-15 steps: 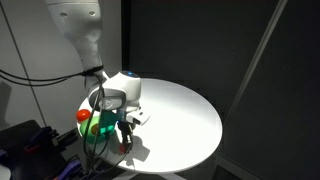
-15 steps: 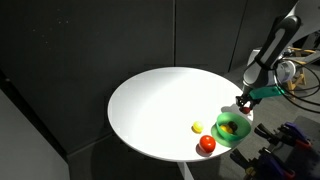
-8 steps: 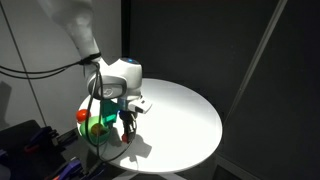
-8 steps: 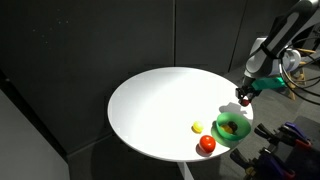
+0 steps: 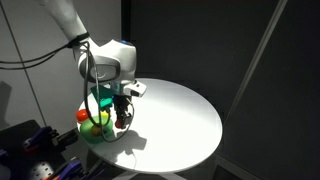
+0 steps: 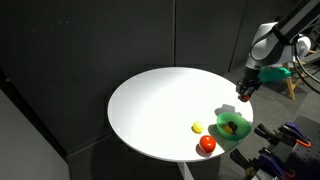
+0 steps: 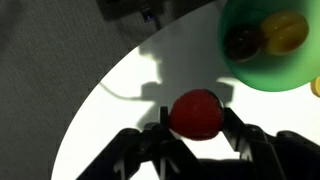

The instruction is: Put the small orange in the bowl

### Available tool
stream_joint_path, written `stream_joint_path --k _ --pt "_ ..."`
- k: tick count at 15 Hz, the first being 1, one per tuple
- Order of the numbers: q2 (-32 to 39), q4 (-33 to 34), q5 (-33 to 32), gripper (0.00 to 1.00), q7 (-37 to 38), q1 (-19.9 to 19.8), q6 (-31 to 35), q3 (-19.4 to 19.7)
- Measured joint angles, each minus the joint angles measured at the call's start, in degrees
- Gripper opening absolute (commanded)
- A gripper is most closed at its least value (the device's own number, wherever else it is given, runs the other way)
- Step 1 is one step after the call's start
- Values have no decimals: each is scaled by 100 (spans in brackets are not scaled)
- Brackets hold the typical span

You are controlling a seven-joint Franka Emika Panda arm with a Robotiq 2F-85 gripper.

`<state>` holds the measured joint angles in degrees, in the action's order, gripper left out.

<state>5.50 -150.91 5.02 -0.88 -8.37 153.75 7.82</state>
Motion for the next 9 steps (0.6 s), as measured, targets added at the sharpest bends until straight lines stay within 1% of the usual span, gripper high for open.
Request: stream_joint_path --k 4,9 --pt "-402 -197 -14 30 -156 144 -242 -129" --pt "-531 -307 -318 30 -39 367 -263 -286"
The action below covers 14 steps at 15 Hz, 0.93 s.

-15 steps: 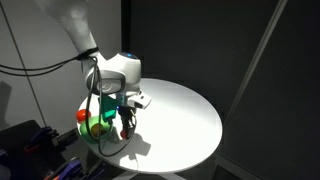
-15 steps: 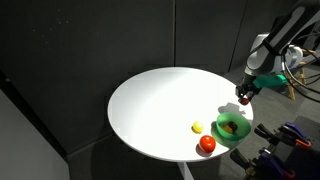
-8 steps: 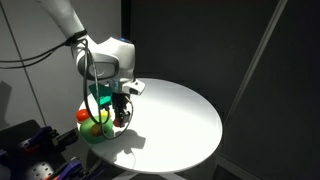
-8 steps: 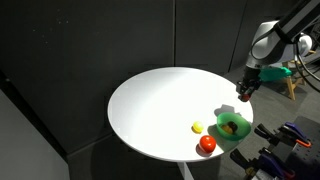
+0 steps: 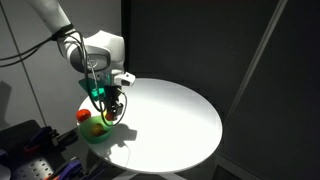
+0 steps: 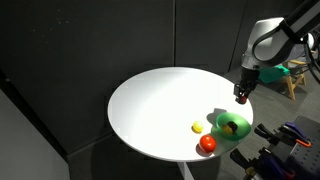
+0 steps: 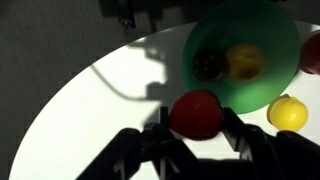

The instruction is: Put the small orange in the bowl

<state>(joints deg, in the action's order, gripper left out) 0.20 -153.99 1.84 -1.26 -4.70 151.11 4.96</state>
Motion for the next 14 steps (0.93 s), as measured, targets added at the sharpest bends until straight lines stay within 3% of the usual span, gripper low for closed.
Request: stream_joint_path --k 14 --pt "-11 -81 -496 30 980 400 37 -400"
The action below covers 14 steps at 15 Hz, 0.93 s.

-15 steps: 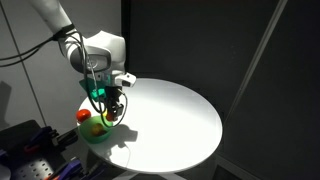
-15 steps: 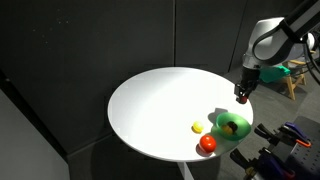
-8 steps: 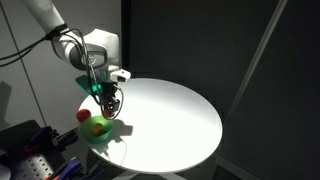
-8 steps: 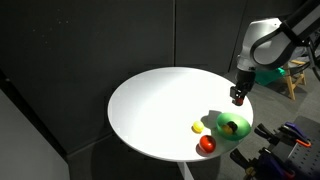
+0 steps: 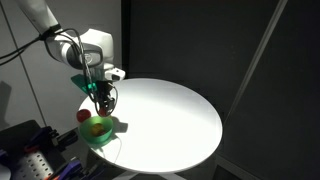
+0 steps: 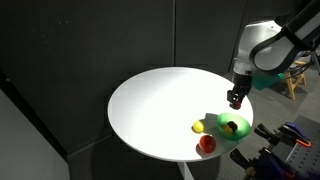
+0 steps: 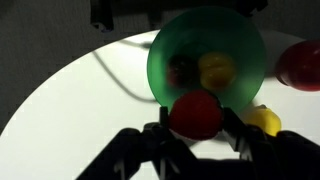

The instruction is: Put the small orange in the bowl

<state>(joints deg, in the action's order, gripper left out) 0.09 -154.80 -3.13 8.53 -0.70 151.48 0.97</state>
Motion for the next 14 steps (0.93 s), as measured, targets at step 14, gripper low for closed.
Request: stream_joint_path --k 14 --pt "604 -375 -171 30 125 4 1249 -9"
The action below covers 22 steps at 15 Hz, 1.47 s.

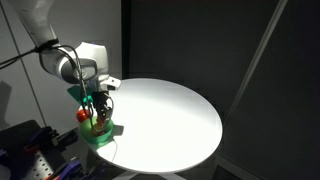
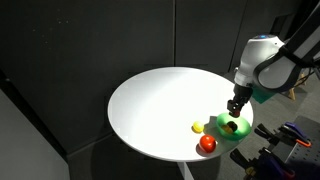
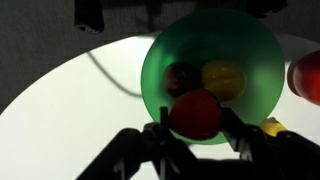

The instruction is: Put the small orange in the bowl

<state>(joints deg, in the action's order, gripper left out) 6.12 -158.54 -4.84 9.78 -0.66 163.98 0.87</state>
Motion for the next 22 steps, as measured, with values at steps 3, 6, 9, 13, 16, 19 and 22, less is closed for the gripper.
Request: stream_joint_path --k 3,6,9,13,16,19,22 --pt "164 0 0 33 0 3 120 61" --pt "275 1 0 87 0 44 181 149" --pt "321 2 0 100 0 105 194 236" --pt "327 2 0 100 0 145 193 296" --pt "309 1 0 100 0 146 156 321" --pt "210 0 -2 100 0 146 -58 358" --pt "2 -3 -2 100 -15 145 -394 366"
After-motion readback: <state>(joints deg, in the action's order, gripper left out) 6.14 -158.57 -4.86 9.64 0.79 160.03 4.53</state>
